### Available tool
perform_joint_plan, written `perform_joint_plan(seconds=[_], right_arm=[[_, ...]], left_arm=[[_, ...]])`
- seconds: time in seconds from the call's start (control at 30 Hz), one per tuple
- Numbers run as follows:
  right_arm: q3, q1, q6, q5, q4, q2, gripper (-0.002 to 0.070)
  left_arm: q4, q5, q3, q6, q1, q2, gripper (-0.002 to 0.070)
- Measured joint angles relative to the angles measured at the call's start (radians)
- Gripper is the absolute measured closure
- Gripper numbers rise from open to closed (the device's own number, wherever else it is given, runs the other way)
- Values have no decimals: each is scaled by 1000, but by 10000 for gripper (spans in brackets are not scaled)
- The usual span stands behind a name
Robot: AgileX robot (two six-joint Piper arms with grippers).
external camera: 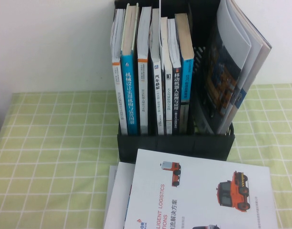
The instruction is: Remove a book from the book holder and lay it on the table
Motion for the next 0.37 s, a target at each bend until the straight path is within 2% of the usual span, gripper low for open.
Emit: perform_joint_plan(seconds=[0.37], right_arm=[[0,0,0,0,3,0,678]], left_arm=[[0,0,0,0,0,0,678]])
